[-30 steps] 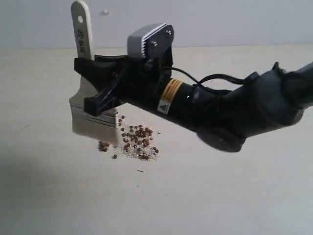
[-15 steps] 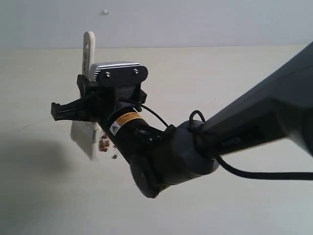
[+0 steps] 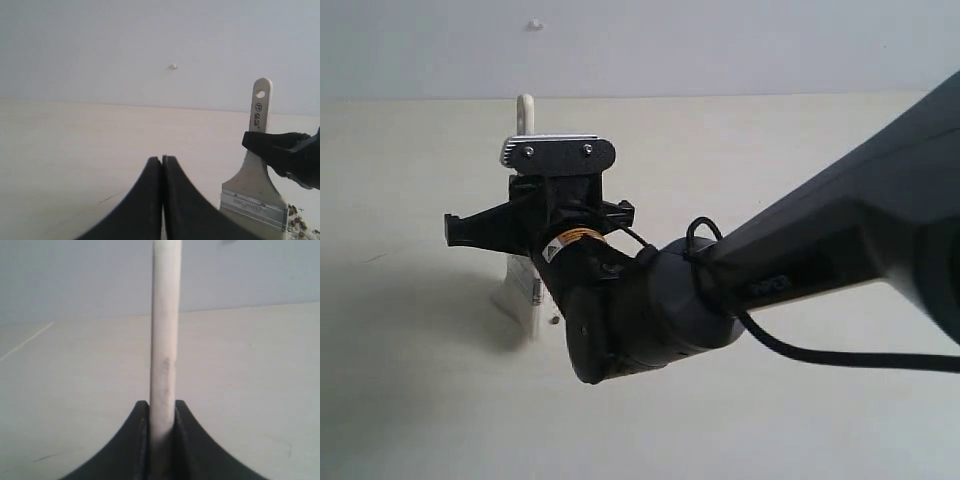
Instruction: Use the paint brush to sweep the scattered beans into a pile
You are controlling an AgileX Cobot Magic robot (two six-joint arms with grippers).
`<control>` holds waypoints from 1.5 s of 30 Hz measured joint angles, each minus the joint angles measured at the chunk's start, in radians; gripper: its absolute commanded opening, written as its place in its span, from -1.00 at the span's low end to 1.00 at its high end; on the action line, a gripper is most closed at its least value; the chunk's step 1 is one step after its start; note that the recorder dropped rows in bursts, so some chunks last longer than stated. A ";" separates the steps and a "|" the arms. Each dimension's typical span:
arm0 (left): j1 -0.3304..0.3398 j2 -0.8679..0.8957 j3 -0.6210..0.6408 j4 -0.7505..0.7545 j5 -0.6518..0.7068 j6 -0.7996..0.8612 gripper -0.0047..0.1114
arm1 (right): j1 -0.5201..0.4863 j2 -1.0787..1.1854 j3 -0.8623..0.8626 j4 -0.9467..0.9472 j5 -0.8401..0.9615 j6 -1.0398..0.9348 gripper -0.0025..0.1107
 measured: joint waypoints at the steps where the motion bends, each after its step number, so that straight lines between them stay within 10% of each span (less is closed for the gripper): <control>1: 0.000 0.000 0.000 0.000 0.000 0.000 -0.92 | 0.000 0.000 -0.002 0.020 0.002 -0.025 -0.96; 11: 0.000 0.000 0.000 0.000 0.000 0.000 -0.92 | 0.000 -0.012 -0.012 0.304 0.004 -0.253 -0.96; 45: 0.000 0.000 0.000 0.000 0.000 0.000 -0.92 | 0.024 0.169 -0.384 0.372 -0.018 -0.417 -0.96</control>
